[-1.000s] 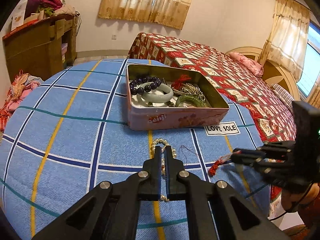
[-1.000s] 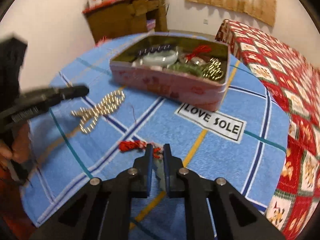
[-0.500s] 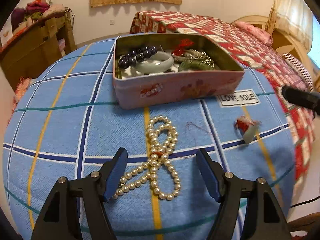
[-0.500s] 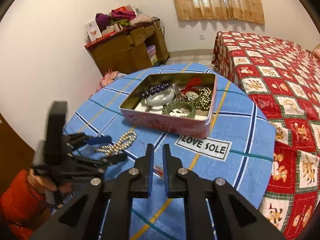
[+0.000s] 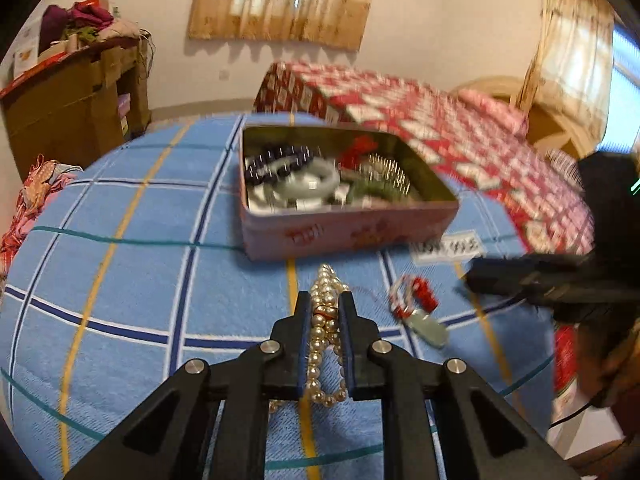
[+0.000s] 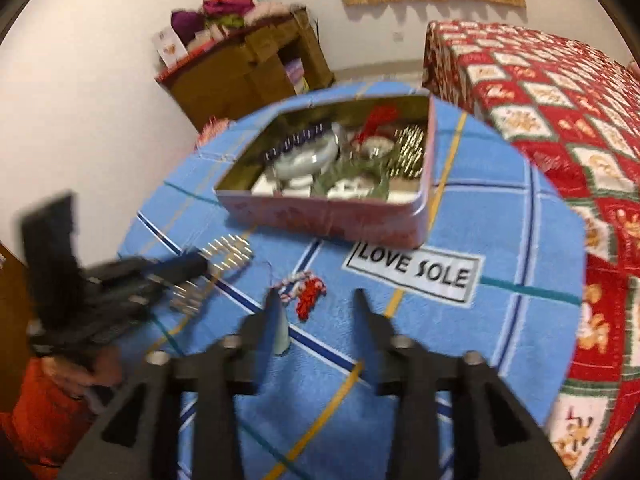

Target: Organize jewelry

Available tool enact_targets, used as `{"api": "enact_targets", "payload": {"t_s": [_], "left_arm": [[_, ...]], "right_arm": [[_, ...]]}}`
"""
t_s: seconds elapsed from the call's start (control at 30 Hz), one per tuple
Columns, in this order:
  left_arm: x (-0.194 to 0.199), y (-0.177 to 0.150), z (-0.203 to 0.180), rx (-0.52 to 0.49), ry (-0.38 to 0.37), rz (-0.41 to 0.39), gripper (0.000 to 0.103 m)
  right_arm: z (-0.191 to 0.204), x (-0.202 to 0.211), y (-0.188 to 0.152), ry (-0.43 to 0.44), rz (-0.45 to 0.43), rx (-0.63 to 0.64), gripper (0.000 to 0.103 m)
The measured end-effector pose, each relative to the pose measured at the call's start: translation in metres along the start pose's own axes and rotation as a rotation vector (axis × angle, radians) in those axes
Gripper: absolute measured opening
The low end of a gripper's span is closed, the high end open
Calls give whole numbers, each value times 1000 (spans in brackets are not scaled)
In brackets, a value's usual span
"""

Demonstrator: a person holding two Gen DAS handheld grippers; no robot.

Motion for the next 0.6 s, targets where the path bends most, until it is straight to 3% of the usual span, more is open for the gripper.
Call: {"api": "enact_targets", "payload": {"t_s": [0.2, 0.3, 0.4, 0.6], "left_arm": [[14, 26, 3, 20, -15, -82, 13], [18, 36, 4, 27, -25, -108, 13], [18, 44, 2, 26, -33, -127, 13], [28, 62, -7, 12, -68, -180, 13]], "right_arm": [[12, -36, -2, -61, 41, 85, 50], [21, -39, -6, -118, 54, 181, 15], [17, -34, -8, -95, 58, 134, 13], [11, 18, 20, -36, -84, 37, 13]]}}
Point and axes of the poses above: each gripper's, at about its wrist camera, not at the fingertips, and x roughly against the way its jaws point, z to its left, y to its top, the point moved 7 cm from there along -x, roughly the way its jaws point, and after that the axes turned 7 degrees about -z, right-handed, at the moved point
